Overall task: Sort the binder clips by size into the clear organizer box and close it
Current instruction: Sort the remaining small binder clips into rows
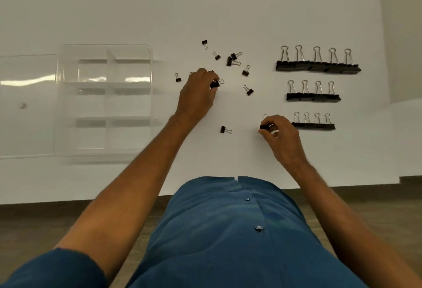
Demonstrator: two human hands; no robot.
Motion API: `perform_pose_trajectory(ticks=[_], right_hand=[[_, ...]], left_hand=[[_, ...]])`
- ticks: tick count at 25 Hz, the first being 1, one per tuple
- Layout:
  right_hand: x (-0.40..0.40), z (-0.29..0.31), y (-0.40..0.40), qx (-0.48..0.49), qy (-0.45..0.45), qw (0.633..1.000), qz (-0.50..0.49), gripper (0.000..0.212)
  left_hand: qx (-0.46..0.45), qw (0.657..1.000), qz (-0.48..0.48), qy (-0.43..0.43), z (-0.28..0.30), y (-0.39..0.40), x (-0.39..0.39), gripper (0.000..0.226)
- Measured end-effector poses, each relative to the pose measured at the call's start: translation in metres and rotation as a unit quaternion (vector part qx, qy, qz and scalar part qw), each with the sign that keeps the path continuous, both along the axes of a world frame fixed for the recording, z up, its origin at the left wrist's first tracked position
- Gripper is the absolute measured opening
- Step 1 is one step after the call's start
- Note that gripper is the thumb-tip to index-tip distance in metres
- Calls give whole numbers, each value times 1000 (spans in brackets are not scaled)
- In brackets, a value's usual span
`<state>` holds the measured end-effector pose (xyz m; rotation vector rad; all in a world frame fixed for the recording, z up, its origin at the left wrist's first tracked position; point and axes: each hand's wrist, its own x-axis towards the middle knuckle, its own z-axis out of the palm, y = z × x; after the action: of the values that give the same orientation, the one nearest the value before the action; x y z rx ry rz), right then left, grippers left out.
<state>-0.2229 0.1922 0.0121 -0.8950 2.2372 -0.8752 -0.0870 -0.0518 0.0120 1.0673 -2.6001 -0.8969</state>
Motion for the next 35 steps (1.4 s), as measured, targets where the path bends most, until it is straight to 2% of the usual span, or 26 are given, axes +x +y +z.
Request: perform_pose_trajectory(ticks=[7, 12, 21, 35], right_hand=[[-15, -6, 85, 59, 2, 998, -33, 18], [-41, -12, 123, 71, 29, 997, -18, 19], [-81, -26, 139, 47, 32, 998, 9, 19], [-102, -40, 139, 12, 41, 996, 79, 22]], left_hand=[[61, 988, -144, -4, -13, 137, 2, 26], [44, 973, -221, -48, -28, 197, -28, 28], [44, 983, -172, -47, -37, 235, -82, 24], [54, 991, -116, -28, -40, 256, -108, 22]])
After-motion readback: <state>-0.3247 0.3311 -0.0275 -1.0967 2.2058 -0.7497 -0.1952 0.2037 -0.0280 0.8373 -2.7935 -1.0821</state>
